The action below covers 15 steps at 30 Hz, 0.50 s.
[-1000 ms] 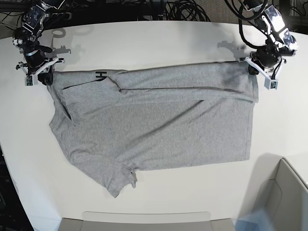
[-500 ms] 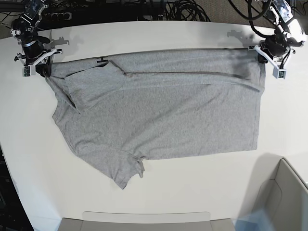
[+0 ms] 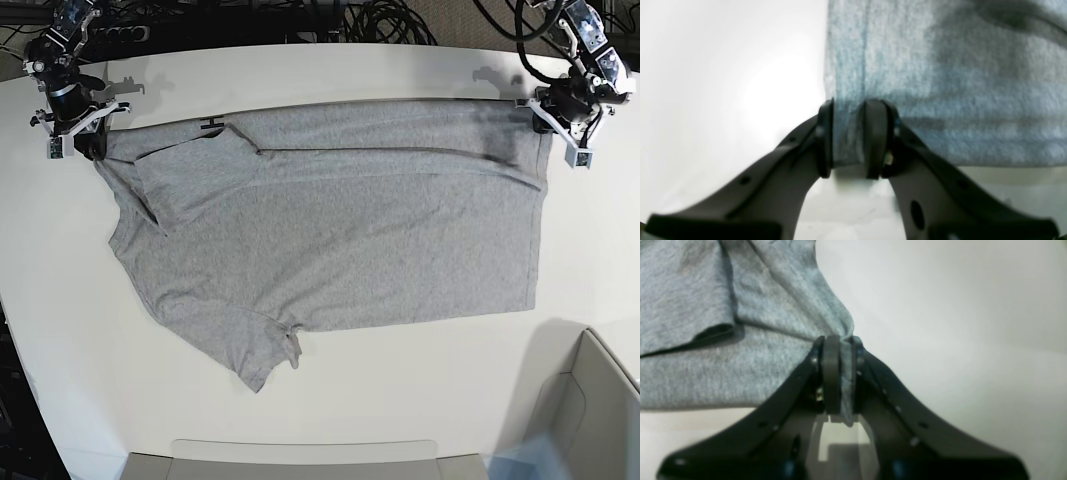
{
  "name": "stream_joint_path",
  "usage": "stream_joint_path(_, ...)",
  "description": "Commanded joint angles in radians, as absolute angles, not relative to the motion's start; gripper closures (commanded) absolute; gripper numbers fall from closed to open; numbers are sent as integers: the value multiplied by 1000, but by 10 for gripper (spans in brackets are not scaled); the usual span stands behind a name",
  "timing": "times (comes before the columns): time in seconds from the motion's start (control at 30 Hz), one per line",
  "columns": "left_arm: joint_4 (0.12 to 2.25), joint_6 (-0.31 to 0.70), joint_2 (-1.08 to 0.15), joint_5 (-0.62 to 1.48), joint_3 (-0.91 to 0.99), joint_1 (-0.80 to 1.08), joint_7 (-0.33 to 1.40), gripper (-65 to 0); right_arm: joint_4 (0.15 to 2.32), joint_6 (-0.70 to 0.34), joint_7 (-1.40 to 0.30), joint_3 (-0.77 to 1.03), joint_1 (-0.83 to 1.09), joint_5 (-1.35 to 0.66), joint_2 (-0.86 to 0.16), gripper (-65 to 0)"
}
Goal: Fold the T-shirt properly
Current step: 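Open both grippers and release the shirt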
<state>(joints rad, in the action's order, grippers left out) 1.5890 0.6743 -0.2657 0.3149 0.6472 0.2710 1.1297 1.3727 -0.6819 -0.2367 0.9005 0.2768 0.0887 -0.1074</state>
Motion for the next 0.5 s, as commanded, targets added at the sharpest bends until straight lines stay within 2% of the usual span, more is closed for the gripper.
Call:
stream_joint_path(0.0,1592,664,-277,288,648,275,1155,-166,1363,-698,-348,908,292,183,-111,0)
stream_joint_path(0.37,1620,664,-277,288,648,229,1161,-167,1363,-698,-354,909,277,183,-110,0)
stream_joint_path(0.4,1650,664,-277,288,648,231,1161,-169,1365,-698,-354,909,277,183,-110,-11)
stream_joint_path(0.47,1707,664,-274,288,648,237,1162,-186,1365,-698,-354,909,277,183,-110,-85)
